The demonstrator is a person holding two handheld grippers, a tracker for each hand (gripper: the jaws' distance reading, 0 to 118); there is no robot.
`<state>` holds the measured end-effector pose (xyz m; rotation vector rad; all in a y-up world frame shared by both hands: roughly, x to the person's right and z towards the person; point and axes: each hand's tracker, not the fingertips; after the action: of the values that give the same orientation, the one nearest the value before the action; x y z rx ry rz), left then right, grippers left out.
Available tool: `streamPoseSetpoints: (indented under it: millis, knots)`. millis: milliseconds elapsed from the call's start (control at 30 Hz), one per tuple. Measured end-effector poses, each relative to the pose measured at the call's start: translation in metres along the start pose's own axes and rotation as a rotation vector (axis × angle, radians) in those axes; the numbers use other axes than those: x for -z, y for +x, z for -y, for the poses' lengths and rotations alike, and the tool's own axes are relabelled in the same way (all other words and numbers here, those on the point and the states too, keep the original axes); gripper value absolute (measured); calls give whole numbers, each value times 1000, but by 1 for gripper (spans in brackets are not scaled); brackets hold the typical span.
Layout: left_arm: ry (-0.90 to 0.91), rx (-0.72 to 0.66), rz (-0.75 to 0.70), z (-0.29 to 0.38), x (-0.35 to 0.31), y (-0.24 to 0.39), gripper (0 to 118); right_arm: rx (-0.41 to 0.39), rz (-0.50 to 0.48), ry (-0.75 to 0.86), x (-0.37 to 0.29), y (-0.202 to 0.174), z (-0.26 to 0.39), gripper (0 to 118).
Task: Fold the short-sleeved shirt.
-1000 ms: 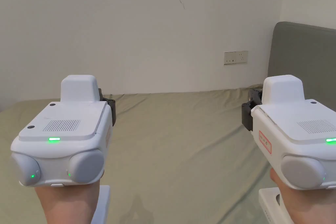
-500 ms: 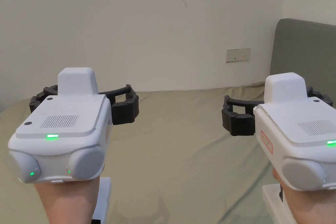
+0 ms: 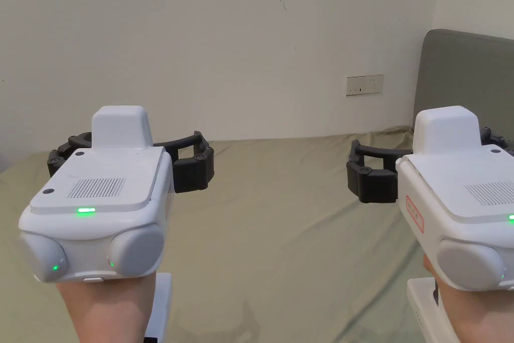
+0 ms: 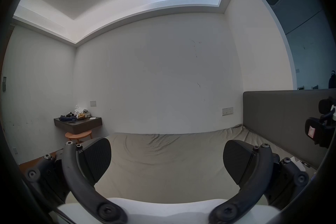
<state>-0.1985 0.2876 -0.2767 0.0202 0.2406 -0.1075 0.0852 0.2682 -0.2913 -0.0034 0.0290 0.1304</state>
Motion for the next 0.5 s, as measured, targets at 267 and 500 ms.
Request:
streamPoseSetpoints:
  millis: [267, 500]
  knots:
    - [-1, 0, 1, 1, 1, 0, 118, -1, 3, 0, 2, -1, 0, 118]
    - [-17, 4, -4, 1, -2, 1, 118, -2, 6, -1, 2, -2, 0, 118]
